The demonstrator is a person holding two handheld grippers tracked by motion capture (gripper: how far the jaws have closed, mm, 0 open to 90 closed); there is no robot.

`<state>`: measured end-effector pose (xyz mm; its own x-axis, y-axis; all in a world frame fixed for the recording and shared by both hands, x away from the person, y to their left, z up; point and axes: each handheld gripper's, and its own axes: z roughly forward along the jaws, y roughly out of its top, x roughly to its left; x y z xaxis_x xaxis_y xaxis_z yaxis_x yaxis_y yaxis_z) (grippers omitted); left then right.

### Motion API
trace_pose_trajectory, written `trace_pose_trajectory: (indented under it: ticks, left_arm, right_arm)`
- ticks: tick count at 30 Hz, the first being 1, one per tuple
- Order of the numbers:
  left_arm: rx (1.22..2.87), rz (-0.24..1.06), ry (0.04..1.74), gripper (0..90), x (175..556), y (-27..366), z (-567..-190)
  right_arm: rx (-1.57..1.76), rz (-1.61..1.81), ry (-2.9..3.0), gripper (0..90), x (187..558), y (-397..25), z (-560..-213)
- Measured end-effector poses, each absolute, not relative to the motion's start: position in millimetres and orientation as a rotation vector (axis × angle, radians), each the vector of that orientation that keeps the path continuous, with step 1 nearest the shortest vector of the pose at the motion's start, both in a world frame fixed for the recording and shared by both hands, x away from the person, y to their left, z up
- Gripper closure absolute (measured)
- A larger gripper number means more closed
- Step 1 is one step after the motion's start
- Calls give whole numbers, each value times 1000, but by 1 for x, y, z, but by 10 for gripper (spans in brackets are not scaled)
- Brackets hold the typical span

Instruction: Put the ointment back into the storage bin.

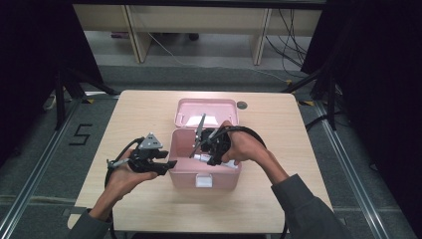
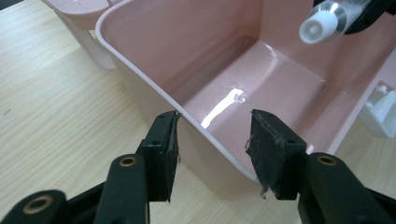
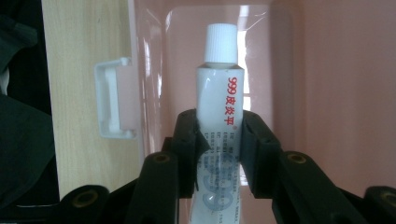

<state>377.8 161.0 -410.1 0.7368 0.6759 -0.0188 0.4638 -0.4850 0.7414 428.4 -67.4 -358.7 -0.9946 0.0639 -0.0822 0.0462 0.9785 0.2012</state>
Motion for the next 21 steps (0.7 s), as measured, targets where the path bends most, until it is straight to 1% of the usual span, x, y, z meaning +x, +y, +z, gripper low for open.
trace_pose_trajectory:
  ticks: [11,14,16,21]
  left_arm:
    - [2170,358,856,518,378,161,-410]
    - [2169,358,857,518,378,161,-410]
    - [2171,359,855,518,378,161,-410]
    - [2169,363,859,518,377,161,-410]
  right_arm:
    - [80,284,3060,703,431,-67,-375]
    - [15,300,3068,703,435,-68,-382]
    - [79,278,3080,702,434,-69,-385]
    - [86,278,3119,702,435,-70,-393]
